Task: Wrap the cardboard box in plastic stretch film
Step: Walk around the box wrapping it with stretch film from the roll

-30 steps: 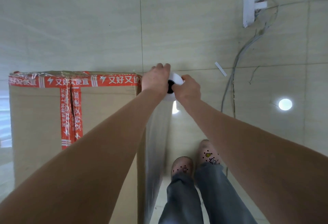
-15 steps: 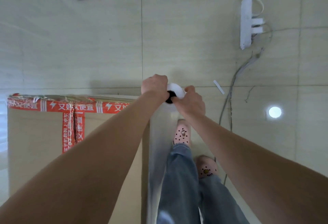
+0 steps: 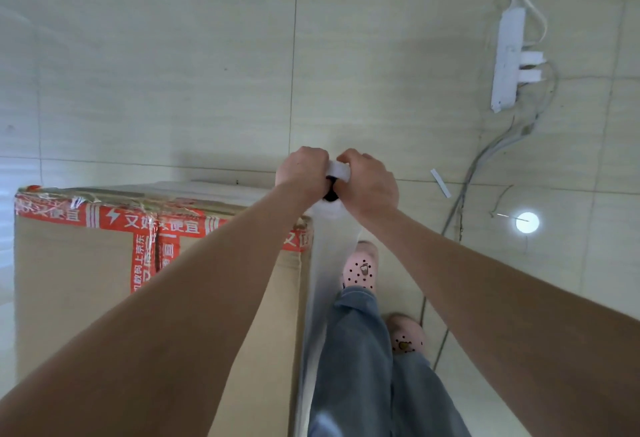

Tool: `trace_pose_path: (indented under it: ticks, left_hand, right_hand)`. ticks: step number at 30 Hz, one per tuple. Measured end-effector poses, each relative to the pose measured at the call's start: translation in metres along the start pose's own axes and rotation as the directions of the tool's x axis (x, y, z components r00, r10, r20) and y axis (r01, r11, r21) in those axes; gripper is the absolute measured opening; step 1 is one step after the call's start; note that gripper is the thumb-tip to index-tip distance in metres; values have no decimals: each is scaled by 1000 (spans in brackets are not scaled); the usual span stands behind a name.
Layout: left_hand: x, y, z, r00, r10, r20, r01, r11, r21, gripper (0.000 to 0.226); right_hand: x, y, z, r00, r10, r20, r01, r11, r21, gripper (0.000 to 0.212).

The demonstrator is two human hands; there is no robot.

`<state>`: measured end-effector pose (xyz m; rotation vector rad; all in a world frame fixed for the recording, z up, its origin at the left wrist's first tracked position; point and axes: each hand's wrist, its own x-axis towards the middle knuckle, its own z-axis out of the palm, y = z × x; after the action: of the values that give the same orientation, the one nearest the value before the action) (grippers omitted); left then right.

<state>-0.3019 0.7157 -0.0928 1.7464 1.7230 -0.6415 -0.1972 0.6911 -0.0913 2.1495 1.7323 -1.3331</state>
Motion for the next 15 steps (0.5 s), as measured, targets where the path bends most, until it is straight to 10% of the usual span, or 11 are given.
trace_pose_path:
  ticks: [7, 15]
  left_hand:
    - [2, -16, -18, 995, -99, 7, 99, 991, -93, 23]
    - [1, -45, -17, 973, -232, 11, 230, 953, -197, 22]
  right_hand:
    - [3, -9, 5, 951, 265, 156, -299, 917, 263, 56]
    - [22, -39, 11, 970, 179, 162, -208, 962, 179, 49]
